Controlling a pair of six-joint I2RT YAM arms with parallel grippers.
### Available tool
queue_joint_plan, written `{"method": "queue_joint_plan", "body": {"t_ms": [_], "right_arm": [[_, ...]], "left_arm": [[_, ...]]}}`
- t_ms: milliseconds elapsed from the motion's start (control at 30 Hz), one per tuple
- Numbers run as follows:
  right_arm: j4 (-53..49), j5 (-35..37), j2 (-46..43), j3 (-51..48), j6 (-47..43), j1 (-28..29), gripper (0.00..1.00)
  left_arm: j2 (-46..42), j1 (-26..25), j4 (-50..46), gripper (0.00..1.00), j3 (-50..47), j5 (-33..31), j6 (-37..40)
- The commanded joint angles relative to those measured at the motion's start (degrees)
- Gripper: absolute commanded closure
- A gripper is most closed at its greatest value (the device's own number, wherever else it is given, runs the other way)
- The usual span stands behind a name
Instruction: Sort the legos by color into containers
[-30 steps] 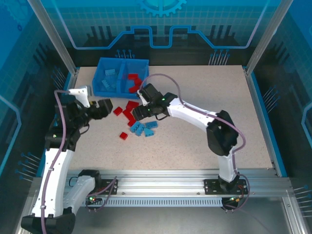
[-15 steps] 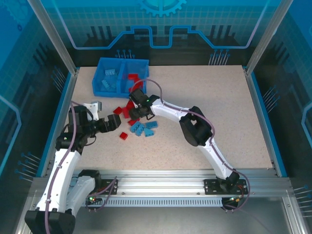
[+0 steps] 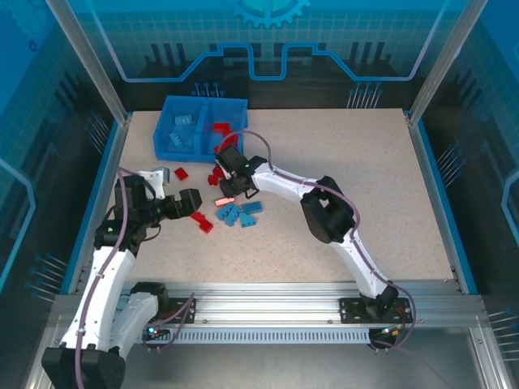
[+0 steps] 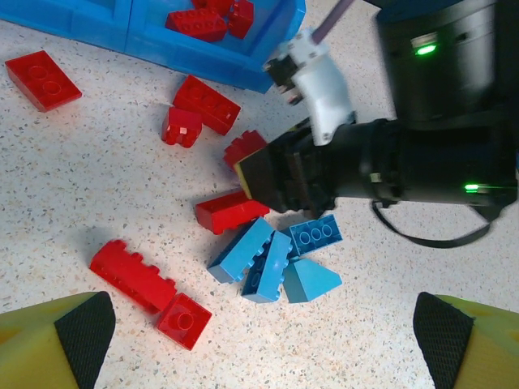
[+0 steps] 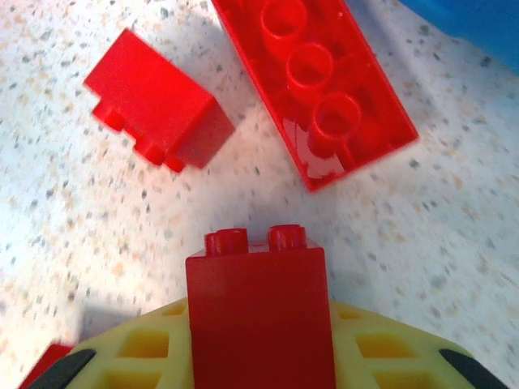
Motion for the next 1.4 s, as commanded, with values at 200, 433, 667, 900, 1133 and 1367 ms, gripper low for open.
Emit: {"method": "queue_joint_plan", "body": {"t_ms": [200,433,667,900,1133,1367], "right_arm": [[5.5,6.99,-11.34,4.23,-5.86,1.2,0.7],[2.26,13.53,4.24,25.96,-8.83,-0.3,0.69],[1.23,11.62,20.43,46.94,-10.88,-2.82,0.68],[10.19,8.35,24.47,48.39,-15.58,-2.79,0.57],[9.33,7.25,21.05,48.84,-15.3,-2.69,0.42],[-3.27,1.75,6.42,41.34,-12.67,-2.3,0.4]], "left_arm": [[-0.88,-0.16,0.03,0.01,0.32,-4.07,0.73],[-0.67,-0.07,-1.84,0.01,0.42,-7.59,0.29],[-0.67,0.1,-1.76,0.01,0.46,-7.54,0.03],[-0.67,0.19,-1.93,0.01,0.46,-7.71,0.17],[-0.19,0.28,-2.28,0.01,0.57,-8.8,0.35],[4.06,0.44,-2.54,0.01,0.21,-21.02,-13.32]]}}
